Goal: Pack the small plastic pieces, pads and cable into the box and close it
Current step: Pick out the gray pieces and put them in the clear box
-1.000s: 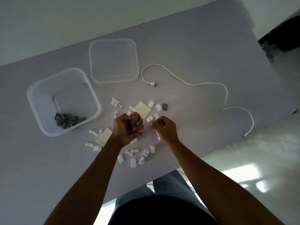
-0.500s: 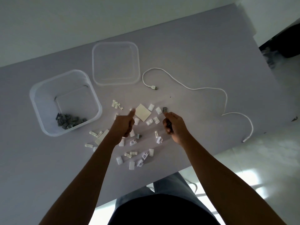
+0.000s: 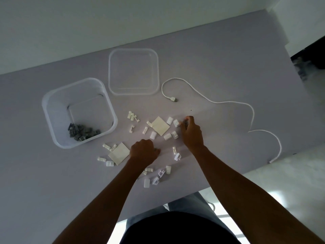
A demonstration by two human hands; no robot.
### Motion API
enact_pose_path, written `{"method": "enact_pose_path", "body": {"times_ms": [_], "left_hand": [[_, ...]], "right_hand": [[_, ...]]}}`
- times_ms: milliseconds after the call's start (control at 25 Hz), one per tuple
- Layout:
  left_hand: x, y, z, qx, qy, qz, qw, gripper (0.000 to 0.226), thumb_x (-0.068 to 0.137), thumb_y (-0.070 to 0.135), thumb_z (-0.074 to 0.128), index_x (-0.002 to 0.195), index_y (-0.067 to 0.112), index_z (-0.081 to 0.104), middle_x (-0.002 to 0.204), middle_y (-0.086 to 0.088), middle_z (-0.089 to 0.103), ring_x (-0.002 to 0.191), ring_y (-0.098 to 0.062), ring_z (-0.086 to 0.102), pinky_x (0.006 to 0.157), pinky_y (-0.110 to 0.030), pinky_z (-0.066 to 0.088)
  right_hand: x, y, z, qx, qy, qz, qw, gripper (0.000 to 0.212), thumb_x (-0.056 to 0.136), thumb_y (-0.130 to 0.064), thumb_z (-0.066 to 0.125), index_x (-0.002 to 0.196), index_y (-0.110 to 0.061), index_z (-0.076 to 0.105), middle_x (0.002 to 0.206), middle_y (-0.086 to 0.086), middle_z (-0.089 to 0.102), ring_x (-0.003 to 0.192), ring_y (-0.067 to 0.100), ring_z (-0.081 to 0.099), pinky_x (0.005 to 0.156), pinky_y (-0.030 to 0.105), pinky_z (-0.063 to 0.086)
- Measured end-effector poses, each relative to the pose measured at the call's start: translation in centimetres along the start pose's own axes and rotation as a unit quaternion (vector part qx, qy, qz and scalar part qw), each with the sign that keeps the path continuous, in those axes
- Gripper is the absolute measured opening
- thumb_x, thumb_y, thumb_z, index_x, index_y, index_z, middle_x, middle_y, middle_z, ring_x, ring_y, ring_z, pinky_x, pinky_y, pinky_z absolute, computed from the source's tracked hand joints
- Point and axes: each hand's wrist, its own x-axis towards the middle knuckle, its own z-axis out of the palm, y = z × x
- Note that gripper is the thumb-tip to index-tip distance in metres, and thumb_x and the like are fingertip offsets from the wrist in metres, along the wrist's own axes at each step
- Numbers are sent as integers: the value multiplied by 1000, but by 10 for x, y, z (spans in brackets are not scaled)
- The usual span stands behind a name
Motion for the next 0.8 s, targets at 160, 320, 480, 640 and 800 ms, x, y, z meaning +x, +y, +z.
{"method": "enact_pose_path", "body": {"times_ms": [160, 320, 480, 640, 800], "left_hand": [[2, 2, -4, -25, -22, 18, 999, 31, 88, 38, 55, 87, 8, 64, 77, -5, 61, 71, -21, 62, 61, -27, 46], [-2, -13, -15, -155, -23, -3, 988, 35, 85, 39, 55, 69, 8, 59, 61, -2, 55, 59, -20, 57, 54, -25, 41], [-11, -73, -56, -337, 52, -13, 940, 35, 94, 26, 52, 64, 11, 60, 60, -4, 58, 56, -18, 53, 55, -29, 41], [-14, -163, -89, -263, 140, -61, 953, 33, 95, 34, 51, 76, 9, 60, 71, -5, 63, 65, -22, 56, 64, -36, 46], [-8, -228, -106, -140, 121, -71, 980, 35, 95, 40, 49, 82, 10, 58, 73, -7, 63, 68, -25, 60, 62, -34, 47]], "right_hand": [[1, -4, 3, 2, 25, 13, 1000, 12, 95, -19, 52, 104, -11, 52, 90, 11, 68, 82, 32, 66, 74, 42, 55], [-5, -28, -6, 173, 40, 76, 981, 10, 91, -11, 55, 100, -8, 58, 78, -2, 60, 69, 19, 59, 63, 31, 50], [-17, -84, -10, 467, -114, 184, 857, 26, 89, -11, 47, 99, -9, 70, 64, 7, 51, 46, 16, 36, 43, 22, 25], [-29, -150, 9, 549, -244, 145, 786, 35, 91, -19, 35, 94, -7, 68, 68, 8, 54, 50, 17, 41, 48, 23, 25], [-34, -222, 46, 495, -317, 150, 795, 33, 92, -29, 44, 85, -7, 68, 69, 7, 58, 51, 16, 46, 44, 21, 30]]}}
